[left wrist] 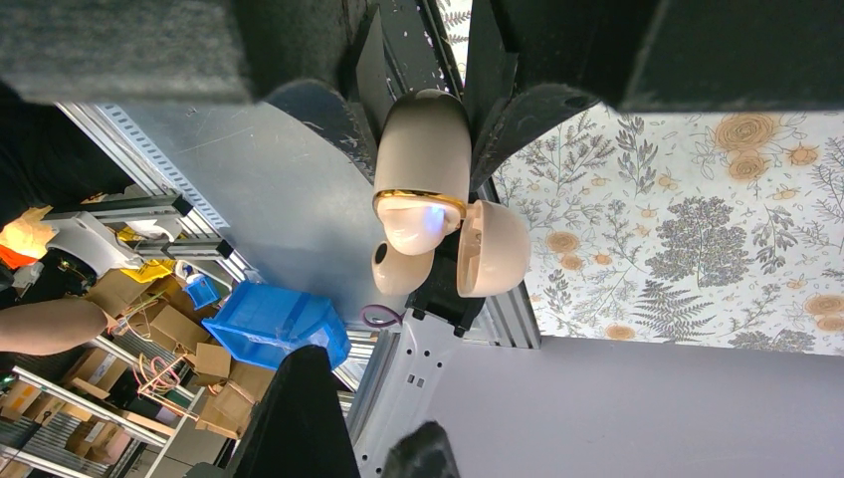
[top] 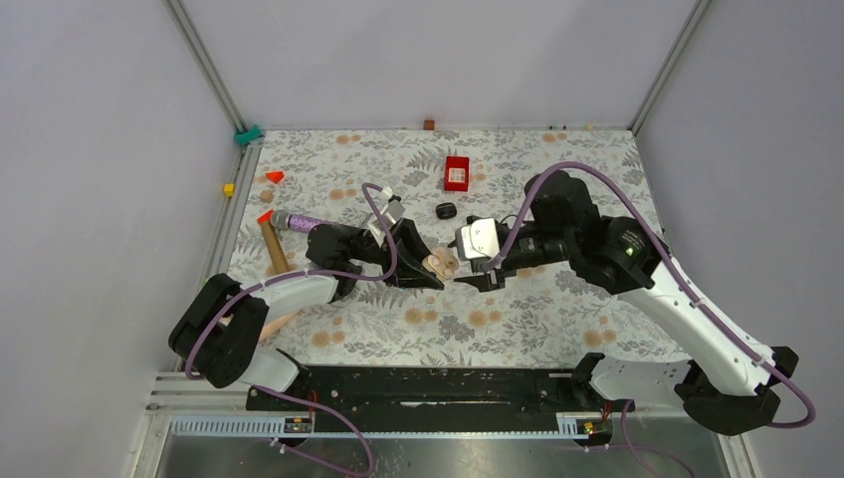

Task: Insert the wireless bluetooth earbuds into the charging case
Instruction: Place the earbud in the charging case.

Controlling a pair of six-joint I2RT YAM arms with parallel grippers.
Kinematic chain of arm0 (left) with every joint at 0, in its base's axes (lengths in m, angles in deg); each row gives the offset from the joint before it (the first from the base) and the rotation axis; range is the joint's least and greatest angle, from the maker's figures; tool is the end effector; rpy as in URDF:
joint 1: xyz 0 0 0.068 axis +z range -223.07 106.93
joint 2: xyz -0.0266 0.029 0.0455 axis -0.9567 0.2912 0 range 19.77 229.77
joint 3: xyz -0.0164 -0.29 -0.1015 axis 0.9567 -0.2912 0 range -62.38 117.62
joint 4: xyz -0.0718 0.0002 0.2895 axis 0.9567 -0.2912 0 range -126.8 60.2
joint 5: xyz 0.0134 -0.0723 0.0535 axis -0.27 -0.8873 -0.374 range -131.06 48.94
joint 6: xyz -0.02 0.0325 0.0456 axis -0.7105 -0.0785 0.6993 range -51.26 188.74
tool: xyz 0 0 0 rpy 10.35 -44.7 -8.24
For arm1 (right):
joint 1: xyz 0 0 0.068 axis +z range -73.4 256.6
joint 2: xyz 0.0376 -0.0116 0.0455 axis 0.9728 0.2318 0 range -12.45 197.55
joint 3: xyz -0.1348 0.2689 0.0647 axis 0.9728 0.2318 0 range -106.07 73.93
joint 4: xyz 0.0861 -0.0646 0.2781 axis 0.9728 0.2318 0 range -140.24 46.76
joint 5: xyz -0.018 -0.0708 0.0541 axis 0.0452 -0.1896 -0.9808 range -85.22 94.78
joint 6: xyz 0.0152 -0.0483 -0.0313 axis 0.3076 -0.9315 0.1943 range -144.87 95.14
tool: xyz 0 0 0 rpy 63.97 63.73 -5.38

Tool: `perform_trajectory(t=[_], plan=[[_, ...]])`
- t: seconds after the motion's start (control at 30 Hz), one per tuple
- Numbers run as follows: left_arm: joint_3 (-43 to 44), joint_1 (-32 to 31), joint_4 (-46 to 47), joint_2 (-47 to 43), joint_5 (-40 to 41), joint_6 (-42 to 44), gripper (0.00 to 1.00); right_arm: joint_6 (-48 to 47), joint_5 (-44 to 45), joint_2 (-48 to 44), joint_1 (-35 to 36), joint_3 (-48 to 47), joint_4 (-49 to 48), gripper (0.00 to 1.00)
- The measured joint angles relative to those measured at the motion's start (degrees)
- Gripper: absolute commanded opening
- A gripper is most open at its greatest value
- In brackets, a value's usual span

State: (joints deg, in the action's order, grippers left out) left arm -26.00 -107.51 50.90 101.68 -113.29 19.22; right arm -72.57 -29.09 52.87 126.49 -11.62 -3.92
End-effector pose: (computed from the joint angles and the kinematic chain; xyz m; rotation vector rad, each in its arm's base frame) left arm 0.2164 -0.1987 0.3002 1.2163 1.1319 -1.7636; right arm 0.1357 0.1987 0.4920 -1.7213 1.0119 0.6205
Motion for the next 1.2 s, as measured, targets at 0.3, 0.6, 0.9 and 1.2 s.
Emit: perform_trajectory(t=[0.3,0.6,0.9,1.2], plan=[[0.0,0.0,0.0,0.0,0.0,0.2,0.0,2.9,5.0,0.9,0.1,4.2,-4.9,0.99],[0.0,0.2,0.0,0.0,0.1,0.2,0.0,8.0,9.5,2.0,0.1,4.3,-9.8,0.99],[0.0,0.3,0.0,0.0,0.2,0.5,0.0,10.3,10.9,2.9,0.2,4.3,-11.0,0.99],[0.0,0.3,0.0,-0.1,0.1,0.6,0.0,12.1,11.6,2.2,0.2,2.8,-10.9,0.99]])
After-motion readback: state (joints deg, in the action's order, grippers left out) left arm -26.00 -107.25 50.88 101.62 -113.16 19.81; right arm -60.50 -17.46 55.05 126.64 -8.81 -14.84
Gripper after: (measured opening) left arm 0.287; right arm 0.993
